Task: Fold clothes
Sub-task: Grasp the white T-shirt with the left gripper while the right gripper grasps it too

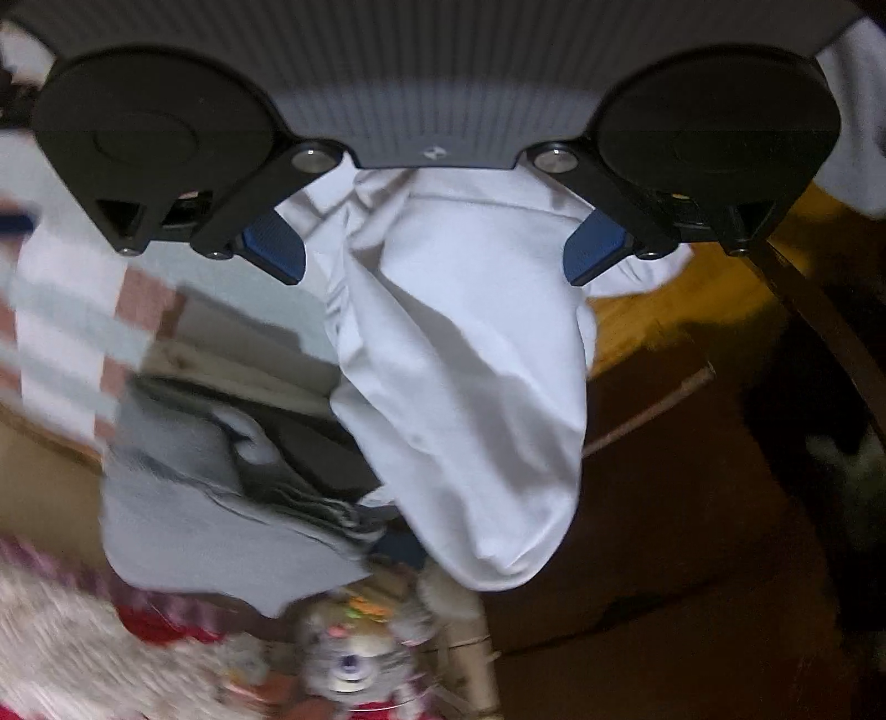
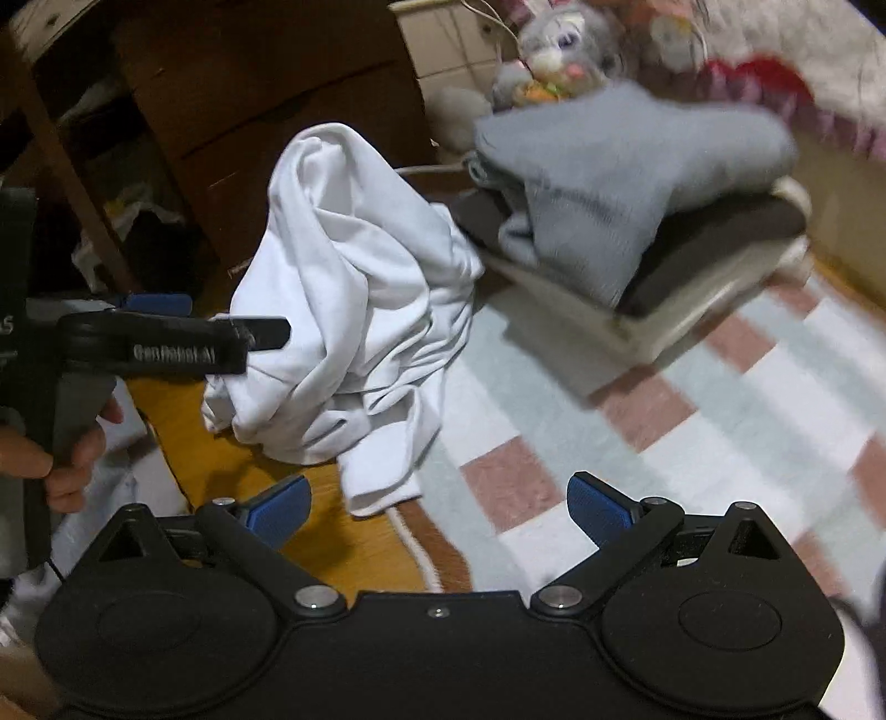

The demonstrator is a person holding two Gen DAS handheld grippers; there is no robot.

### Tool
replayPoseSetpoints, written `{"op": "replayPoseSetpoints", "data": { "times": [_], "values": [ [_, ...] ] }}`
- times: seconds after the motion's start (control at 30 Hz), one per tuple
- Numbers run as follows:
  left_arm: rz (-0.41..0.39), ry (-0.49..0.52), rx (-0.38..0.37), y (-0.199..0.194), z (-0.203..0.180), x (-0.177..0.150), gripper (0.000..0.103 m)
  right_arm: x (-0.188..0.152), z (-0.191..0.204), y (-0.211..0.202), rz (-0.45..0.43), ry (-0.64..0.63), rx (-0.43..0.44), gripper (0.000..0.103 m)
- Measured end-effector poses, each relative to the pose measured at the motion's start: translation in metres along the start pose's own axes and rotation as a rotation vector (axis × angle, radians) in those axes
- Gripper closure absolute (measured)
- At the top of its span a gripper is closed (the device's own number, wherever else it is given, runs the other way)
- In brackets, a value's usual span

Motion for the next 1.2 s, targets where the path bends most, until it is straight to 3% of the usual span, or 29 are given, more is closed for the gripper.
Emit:
{"op": "replayPoseSetpoints", "data": {
  "times": [0.13, 0.23, 0.33, 0.4, 0.53, 0.67, 0.73, 0.87, 0.93, 1.0, 1.03, 1.07, 1.1, 1.2],
  "values": [
    [0.005, -0.125, -0.093, 0.021, 0.018, 0.019, 0.008, 0.005, -0.017, 0.029, -0.03, 0.16, 0.119, 0.006],
    [-0.053, -0.097, -0.069, 0.029, 0.019, 0.027, 0.008, 0.017, -0.021, 0.053, -0.063, 0.239, 0.19, 0.01],
    [-0.095, -0.052, -0.009, 0.038, 0.018, 0.024, 0.007, 0.038, -0.009, 0.075, -0.142, 0.105, 0.117, 0.009],
    [-0.089, -0.049, 0.024, 0.043, 0.022, 0.023, 0.006, 0.05, -0.003, 0.094, -0.165, 0.091, 0.111, 0.009],
    [-0.138, -0.101, 0.019, 0.048, 0.043, 0.028, 0.004, 0.066, -0.015, 0.137, -0.13, 0.248, 0.156, 0.009],
    [-0.12, -0.222, 0.032, 0.063, 0.073, 0.016, 0.004, 0.072, -0.045, 0.168, -0.119, 0.583, 0.236, 0.009],
    [-0.061, -0.299, -0.012, 0.075, 0.083, 0.004, 0.004, 0.073, -0.048, 0.18, -0.122, 0.667, 0.295, 0.009],
    [0.066, -0.378, -0.178, 0.103, 0.089, -0.027, 0.008, 0.072, -0.033, 0.205, -0.117, 0.614, 0.28, 0.009],
    [0.114, -0.429, -0.231, 0.113, 0.093, -0.042, 0.014, 0.072, -0.026, 0.218, -0.114, 0.587, 0.272, 0.009],
    [0.117, -0.47, -0.274, 0.115, 0.095, -0.046, 0.026, 0.077, -0.019, 0.229, -0.117, 0.578, 0.285, 0.01],
    [0.111, -0.469, -0.284, 0.114, 0.096, -0.046, 0.03, 0.08, -0.014, 0.234, -0.111, 0.562, 0.296, 0.011],
    [0.109, -0.451, -0.287, 0.114, 0.096, -0.045, 0.038, 0.082, -0.009, 0.236, -0.097, 0.549, 0.318, 0.025],
    [0.106, -0.431, -0.292, 0.113, 0.095, -0.044, 0.043, 0.08, -0.006, 0.235, -0.084, 0.55, 0.345, 0.045],
    [0.083, -0.349, -0.327, 0.103, 0.084, -0.038, 0.047, 0.075, 0.003, 0.232, -0.046, 0.551, 0.425, 0.06]
  ]
}}
Point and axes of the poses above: each gripper's, at about its wrist camera, not at the fingertips, and y roughly the way its jaws point, z to its left, x to its top, the point moved 9 cm from there along y, roughly the way its jaws point, and after that the axes turned 3 degrees about -y, right-handed, at the moved point
